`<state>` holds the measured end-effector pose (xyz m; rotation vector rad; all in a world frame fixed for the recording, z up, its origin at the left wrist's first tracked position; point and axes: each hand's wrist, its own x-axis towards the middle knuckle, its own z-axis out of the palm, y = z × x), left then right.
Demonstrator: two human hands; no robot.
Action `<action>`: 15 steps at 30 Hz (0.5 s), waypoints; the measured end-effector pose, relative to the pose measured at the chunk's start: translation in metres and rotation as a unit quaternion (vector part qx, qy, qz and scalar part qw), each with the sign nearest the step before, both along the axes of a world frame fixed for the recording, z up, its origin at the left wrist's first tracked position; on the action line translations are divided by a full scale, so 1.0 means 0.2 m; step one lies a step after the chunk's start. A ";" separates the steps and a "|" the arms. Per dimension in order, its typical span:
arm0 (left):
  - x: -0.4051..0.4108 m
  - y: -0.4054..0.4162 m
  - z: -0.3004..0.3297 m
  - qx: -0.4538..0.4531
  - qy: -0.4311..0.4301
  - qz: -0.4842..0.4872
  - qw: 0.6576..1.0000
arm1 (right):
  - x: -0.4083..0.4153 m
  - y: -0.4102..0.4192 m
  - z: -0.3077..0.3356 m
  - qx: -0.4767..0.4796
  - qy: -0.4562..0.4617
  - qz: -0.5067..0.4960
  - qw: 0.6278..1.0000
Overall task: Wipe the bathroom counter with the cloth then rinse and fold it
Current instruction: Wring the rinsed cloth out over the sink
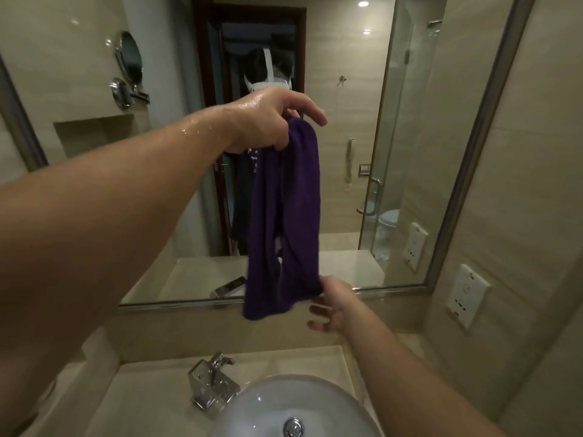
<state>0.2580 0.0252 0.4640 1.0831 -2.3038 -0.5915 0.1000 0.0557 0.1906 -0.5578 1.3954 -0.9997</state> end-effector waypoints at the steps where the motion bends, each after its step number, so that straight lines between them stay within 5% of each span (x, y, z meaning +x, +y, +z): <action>1: 0.00 0.00 0.01 -0.005 -0.008 -0.002 1.000 | 0.07 -0.01 -0.03 0.002 -0.015 0.010 1.000; 8: -0.02 -0.01 0.01 -0.033 -0.093 -0.028 0.995 | 0.31 -0.02 -0.14 -0.005 -0.042 -0.076 0.996; 15: -0.02 0.05 0.08 -0.144 -0.235 -0.023 0.961 | 0.32 -0.01 -0.17 -0.010 -0.226 -0.113 0.967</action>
